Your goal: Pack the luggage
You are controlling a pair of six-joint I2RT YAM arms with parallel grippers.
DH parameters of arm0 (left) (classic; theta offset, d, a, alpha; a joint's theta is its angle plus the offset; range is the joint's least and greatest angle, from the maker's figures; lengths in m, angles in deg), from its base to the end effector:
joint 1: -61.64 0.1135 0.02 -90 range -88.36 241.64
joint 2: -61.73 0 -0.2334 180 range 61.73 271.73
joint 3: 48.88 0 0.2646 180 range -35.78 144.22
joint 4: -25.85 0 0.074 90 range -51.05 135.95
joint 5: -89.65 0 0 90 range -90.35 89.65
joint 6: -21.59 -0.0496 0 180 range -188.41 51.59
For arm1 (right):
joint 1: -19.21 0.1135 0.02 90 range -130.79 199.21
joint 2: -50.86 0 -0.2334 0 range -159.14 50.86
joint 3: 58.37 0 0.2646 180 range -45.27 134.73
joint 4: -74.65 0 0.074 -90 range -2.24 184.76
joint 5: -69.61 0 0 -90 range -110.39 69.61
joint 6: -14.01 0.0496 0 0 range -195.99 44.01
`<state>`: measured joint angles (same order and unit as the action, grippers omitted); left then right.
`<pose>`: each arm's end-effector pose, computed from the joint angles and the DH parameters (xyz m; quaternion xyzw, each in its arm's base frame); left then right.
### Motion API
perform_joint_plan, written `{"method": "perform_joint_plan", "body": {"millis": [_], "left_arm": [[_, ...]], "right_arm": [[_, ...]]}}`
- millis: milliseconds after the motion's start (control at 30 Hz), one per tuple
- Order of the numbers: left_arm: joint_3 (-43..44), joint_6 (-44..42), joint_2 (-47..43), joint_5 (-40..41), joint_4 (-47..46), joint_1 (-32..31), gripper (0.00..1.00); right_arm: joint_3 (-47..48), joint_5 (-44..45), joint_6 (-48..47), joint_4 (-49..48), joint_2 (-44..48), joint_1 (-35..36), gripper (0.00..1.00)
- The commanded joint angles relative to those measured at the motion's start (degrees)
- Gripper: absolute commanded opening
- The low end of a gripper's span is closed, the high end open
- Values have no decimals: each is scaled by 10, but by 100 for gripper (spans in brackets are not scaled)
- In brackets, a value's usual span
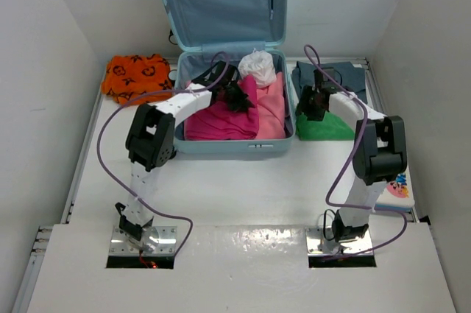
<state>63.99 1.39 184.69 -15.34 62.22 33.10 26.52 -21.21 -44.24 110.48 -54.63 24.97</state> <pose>0.4256 -0.2461 0.1746 -0.2791 0.8787 -0.3574 0.1488 0.3963 0.0407 0.1423 0.2133 0.9333 0.0993 0.2712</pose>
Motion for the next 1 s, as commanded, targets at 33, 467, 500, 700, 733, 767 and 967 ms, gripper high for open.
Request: {"method": "perform_joint_plan", "body": {"millis": [33, 467, 500, 700, 733, 767, 967], "left_arm": [[81, 81, 43, -75, -90, -50, 0], [17, 34, 72, -83, -114, -65, 51], [9, 5, 62, -88, -108, -65, 55], [25, -121, 11, -61, -74, -53, 71], [40, -168, 2, -61, -67, -48, 71], [59, -190, -12, -61, -67, -48, 72], [69, -350, -99, -9, -67, -36, 79]], "right_arm": [[38, -53, 44, -36, -12, 22, 50], [51, -90, 30, -37, -13, 32, 50], [50, -91, 26, -35, -10, 31, 50], [53, -96, -25, -21, 40, 32, 53], [55, -97, -32, -19, 47, 31, 53], [56, -98, -39, -16, 56, 31, 54], [101, -26, -142, 75, 152, 22, 72]]}}
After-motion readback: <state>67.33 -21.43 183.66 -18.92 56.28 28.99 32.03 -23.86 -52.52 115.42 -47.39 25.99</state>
